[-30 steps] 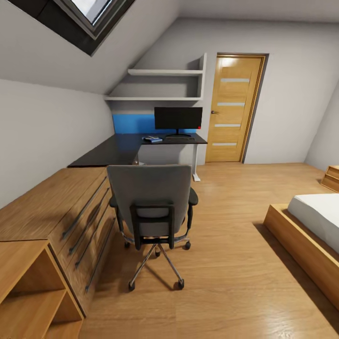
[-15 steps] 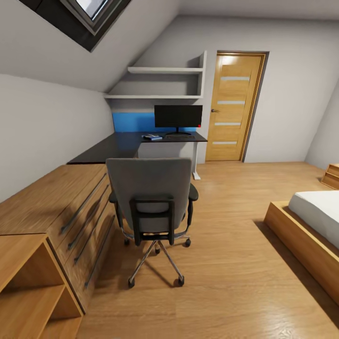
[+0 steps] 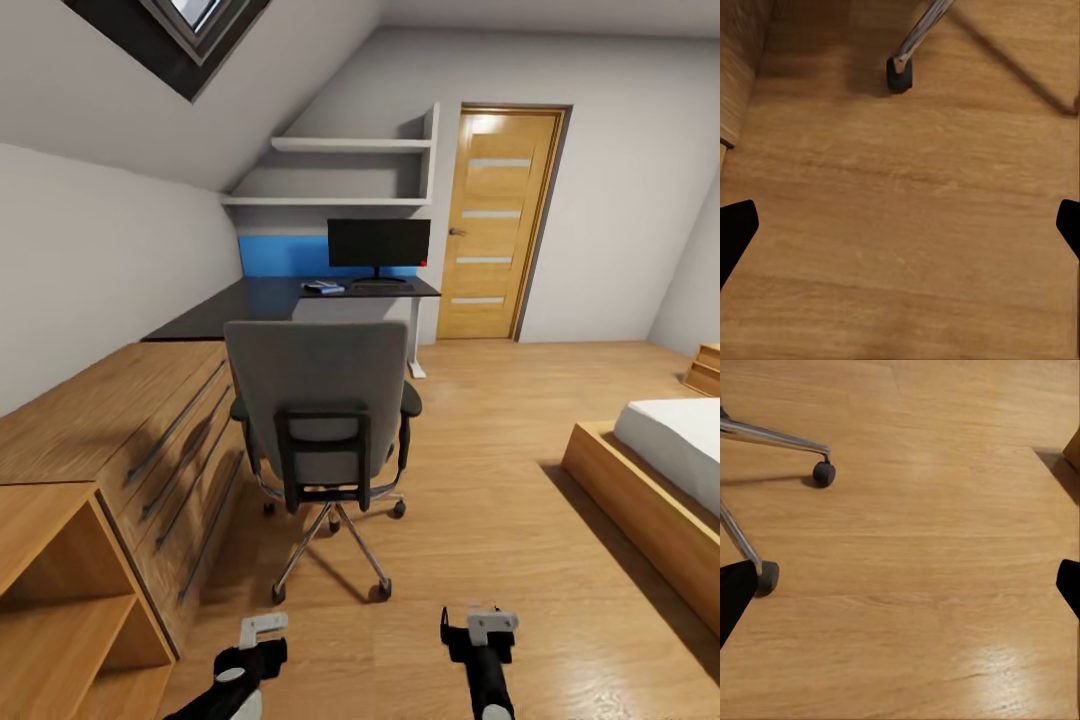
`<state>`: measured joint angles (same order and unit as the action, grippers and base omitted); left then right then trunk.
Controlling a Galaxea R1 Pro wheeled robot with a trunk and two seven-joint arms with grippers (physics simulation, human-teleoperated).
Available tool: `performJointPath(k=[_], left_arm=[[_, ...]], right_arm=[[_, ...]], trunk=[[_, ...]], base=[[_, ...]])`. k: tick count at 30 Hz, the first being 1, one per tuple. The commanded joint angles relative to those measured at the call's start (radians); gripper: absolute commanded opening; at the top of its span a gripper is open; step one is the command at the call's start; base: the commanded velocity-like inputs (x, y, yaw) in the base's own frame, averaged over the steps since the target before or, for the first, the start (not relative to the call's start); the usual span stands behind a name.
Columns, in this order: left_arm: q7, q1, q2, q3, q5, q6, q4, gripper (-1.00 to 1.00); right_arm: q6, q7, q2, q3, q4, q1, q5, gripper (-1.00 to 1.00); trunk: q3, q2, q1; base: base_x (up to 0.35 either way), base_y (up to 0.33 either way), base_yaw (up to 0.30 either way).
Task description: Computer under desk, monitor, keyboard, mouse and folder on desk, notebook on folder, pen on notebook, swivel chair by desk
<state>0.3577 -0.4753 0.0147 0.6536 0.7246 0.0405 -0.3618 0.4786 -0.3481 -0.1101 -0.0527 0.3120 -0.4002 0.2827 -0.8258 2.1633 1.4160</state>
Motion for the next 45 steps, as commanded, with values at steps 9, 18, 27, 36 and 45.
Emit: performJointPath(k=[9, 18, 27, 36, 45], left_arm=[[-0.004, -0.179, -0.019, -0.143, 0.027, -0.171, -0.001, 1.00], [-0.010, -0.218, -0.040, -0.237, 0.034, -0.188, -0.028, 1.00], [-0.010, -0.221, -0.054, -0.243, 0.032, -0.186, 0.035, 1.00], [-0.011, -0.221, -0.046, -0.218, 0.033, -0.179, 0.061, 1.00], [-0.021, -0.221, 0.018, -0.197, 0.033, -0.065, 0.080, 1.00]], right_arm=[[-0.290, 0.003, 0.000, -0.014, -0.005, -0.219, -0.092, 1.00], [-0.410, 0.007, -0.005, -0.017, 0.006, -0.260, -0.184, 1.00], [-0.364, 0.010, -0.020, -0.016, -0.003, -0.262, -0.206, 1.00], [-0.353, 0.024, -0.036, -0.016, -0.013, -0.261, -0.206, 1.00], [-0.330, 0.025, -0.061, -0.012, -0.015, -0.261, -0.205, 1.00]], trunk=[[-0.029, 0.064, 0.034], [-0.058, 0.127, 0.069], [-0.086, 0.190, 0.103], [-0.114, 0.253, 0.138], [-0.142, 0.316, 0.172]], base=[[0.000, 0.000, 0.000], [0.000, 0.000, 0.000], [0.000, 0.000, 0.000], [0.000, 0.000, 0.000], [0.000, 0.000, 0.027]])
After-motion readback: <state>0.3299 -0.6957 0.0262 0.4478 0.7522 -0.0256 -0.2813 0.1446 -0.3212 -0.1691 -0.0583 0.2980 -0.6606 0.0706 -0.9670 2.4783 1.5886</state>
